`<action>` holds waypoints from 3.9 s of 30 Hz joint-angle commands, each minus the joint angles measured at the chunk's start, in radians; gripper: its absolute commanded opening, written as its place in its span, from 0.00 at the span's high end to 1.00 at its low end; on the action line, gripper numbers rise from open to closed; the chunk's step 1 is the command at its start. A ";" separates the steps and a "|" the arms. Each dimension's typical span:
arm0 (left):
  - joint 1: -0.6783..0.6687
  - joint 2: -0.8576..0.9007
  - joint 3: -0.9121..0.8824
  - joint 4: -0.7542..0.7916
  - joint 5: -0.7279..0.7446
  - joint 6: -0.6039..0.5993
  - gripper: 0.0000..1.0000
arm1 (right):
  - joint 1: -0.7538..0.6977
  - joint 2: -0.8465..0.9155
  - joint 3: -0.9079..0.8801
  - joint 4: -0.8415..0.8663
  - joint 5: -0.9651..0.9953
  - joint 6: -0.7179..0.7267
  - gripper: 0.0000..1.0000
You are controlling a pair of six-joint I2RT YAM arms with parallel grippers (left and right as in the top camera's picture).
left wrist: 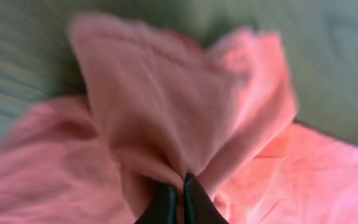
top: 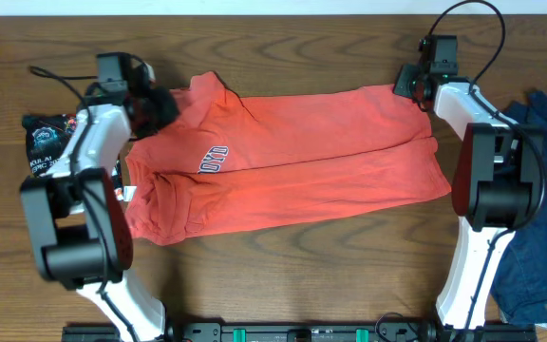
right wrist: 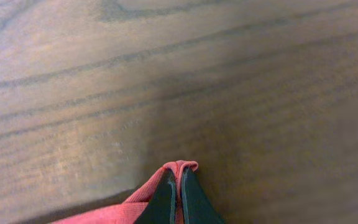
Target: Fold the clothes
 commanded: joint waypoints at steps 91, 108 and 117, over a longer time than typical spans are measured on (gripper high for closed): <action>-0.292 -0.123 -0.219 -0.392 -0.216 0.067 0.72 | -0.110 -0.369 -0.051 -1.038 0.089 -0.261 0.62; -0.336 -0.216 -0.179 -0.277 0.003 0.156 0.94 | -0.110 -0.369 -0.051 -1.036 0.089 -0.261 0.64; -0.431 -0.193 -0.180 -0.286 -0.103 0.241 0.55 | -0.110 -0.369 -0.051 -1.042 0.089 -0.264 0.65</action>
